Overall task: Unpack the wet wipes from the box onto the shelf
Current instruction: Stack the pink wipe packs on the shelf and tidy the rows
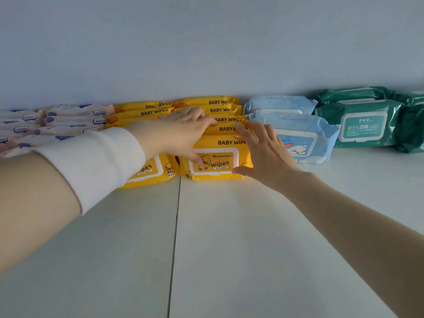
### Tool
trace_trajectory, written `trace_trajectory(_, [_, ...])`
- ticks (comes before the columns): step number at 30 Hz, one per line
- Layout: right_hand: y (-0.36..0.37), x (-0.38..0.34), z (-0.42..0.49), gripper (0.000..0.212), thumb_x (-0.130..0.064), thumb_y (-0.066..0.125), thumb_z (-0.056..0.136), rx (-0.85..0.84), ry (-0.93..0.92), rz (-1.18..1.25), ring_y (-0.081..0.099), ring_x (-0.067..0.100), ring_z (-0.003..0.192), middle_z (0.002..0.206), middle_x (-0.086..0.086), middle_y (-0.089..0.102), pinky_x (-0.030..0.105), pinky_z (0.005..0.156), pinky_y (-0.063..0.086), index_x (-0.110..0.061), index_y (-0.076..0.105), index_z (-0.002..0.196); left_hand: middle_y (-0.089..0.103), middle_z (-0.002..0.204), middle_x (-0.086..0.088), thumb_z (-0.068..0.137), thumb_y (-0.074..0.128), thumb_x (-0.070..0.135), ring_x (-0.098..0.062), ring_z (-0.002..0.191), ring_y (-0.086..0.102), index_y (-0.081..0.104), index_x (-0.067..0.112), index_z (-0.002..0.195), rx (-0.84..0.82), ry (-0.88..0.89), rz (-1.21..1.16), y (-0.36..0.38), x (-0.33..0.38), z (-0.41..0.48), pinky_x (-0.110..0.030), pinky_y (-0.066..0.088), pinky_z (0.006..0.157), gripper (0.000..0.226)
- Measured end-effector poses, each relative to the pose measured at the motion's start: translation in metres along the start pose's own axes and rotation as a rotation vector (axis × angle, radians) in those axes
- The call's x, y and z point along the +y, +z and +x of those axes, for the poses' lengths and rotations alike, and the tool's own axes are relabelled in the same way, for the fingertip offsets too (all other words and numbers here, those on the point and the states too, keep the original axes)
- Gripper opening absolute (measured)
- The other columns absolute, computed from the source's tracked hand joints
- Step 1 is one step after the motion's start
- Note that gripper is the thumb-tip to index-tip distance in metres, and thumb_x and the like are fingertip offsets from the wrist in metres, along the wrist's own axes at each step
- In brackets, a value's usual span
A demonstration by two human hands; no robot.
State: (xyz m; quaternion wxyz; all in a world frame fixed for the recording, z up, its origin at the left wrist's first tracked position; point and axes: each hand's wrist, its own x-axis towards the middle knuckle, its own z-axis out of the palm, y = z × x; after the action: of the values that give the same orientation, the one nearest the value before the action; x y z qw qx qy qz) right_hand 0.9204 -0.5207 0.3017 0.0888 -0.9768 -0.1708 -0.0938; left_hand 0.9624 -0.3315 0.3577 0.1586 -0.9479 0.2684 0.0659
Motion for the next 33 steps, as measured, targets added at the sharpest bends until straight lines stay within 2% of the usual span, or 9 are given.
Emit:
trace_trajectory(3, [-0.019,0.012,-0.006,0.091,-0.049,0.066,0.077,-0.04,-0.047,-0.043,0.02,0.025,0.137,0.153,0.005,0.019,0.038,0.11,0.026,-0.018,0.019,0.148,0.024,0.146,-0.009,0.071,0.064,0.062,-0.028,0.138,0.021,0.008,0.02,0.149,-0.06,-0.046,0.064,-0.019,0.007,-0.002,-0.042,0.025,0.112,0.104])
trace_trajectory(6, [-0.043,0.036,-0.011,0.075,-0.044,0.061,0.083,-0.02,-0.058,-0.064,0.023,0.024,0.137,0.151,0.005,0.025,0.038,0.108,0.028,-0.017,0.028,0.145,0.026,0.148,-0.011,0.072,0.062,0.063,-0.029,0.138,0.024,0.013,0.019,0.148,-0.053,-0.064,0.169,-0.043,0.02,0.0,-0.045,0.026,0.11,0.101])
trace_trajectory(9, [-0.071,0.068,-0.016,0.063,-0.04,0.055,0.089,-0.057,-0.056,-0.193,0.026,0.024,0.136,0.148,0.005,0.031,0.036,0.108,0.026,-0.016,0.033,0.143,0.035,0.144,-0.011,0.072,0.062,0.063,-0.03,0.132,0.032,0.025,0.018,0.145,-0.044,-0.08,0.29,-0.066,0.041,0.008,-0.046,0.032,0.107,0.093])
trace_trajectory(12, [-0.092,0.089,-0.015,0.058,-0.039,0.057,0.088,-0.162,-0.04,-0.341,0.033,0.027,0.131,0.139,0.008,0.041,0.036,0.106,0.029,-0.016,0.04,0.138,0.043,0.138,-0.01,0.072,0.062,0.064,-0.03,0.128,0.039,0.037,0.018,0.138,-0.123,-0.138,0.352,-0.081,0.057,0.018,-0.045,0.037,0.102,0.085])
trace_trajectory(16, [-0.121,0.124,-0.027,0.051,-0.043,0.054,0.087,-0.287,-0.049,-0.634,0.038,0.027,0.122,0.126,0.007,0.05,0.033,0.095,0.037,-0.016,0.047,0.131,0.047,0.134,-0.009,0.077,0.06,0.06,-0.029,0.125,0.044,0.044,0.019,0.133,-0.184,-0.199,0.382,-0.1,0.098,0.034,-0.042,0.04,0.098,0.071])
trace_trajectory(18, [-0.127,0.136,-0.031,0.048,-0.043,0.053,0.087,-0.306,-0.046,-0.682,0.039,0.025,0.12,0.122,0.004,0.052,0.031,0.091,0.038,-0.017,0.049,0.127,0.049,0.133,-0.008,0.077,0.061,0.06,-0.029,0.123,0.046,0.045,0.02,0.133,-0.192,-0.213,0.393,-0.102,0.112,0.041,-0.041,0.042,0.099,0.07])
trace_trajectory(28, [-0.107,0.152,-0.033,0.051,-0.046,0.055,0.088,-0.374,-0.035,-0.654,0.041,0.022,0.124,0.128,0.004,0.05,0.031,0.097,0.036,-0.016,0.046,0.128,0.055,0.126,-0.003,0.077,0.062,0.058,-0.027,0.116,0.053,0.043,0.023,0.134,-0.257,-0.25,0.354,-0.098,0.117,0.073,-0.039,0.048,0.092,0.07])
trace_trajectory(30, [-0.103,0.153,-0.034,0.058,-0.049,0.055,0.086,-0.315,0.006,-0.546,0.043,0.024,0.122,0.128,0.005,0.05,0.033,0.095,0.038,-0.014,0.042,0.13,0.052,0.128,-0.004,0.073,0.064,0.061,-0.027,0.117,0.052,0.039,0.023,0.136,-0.217,-0.238,0.266,-0.098,0.11,0.081,-0.043,0.046,0.095,0.077])
trace_trajectory(33, [-0.092,0.15,-0.04,0.075,-0.052,0.059,0.082,-0.205,0.135,-0.214,0.045,0.026,0.123,0.132,0.006,0.046,0.036,0.091,0.04,-0.014,0.029,0.14,0.04,0.141,-0.005,0.076,0.062,0.058,-0.026,0.129,0.04,0.024,0.023,0.145,-0.089,-0.176,-0.044,-0.098,0.103,0.091,-0.043,0.038,0.104,0.086])
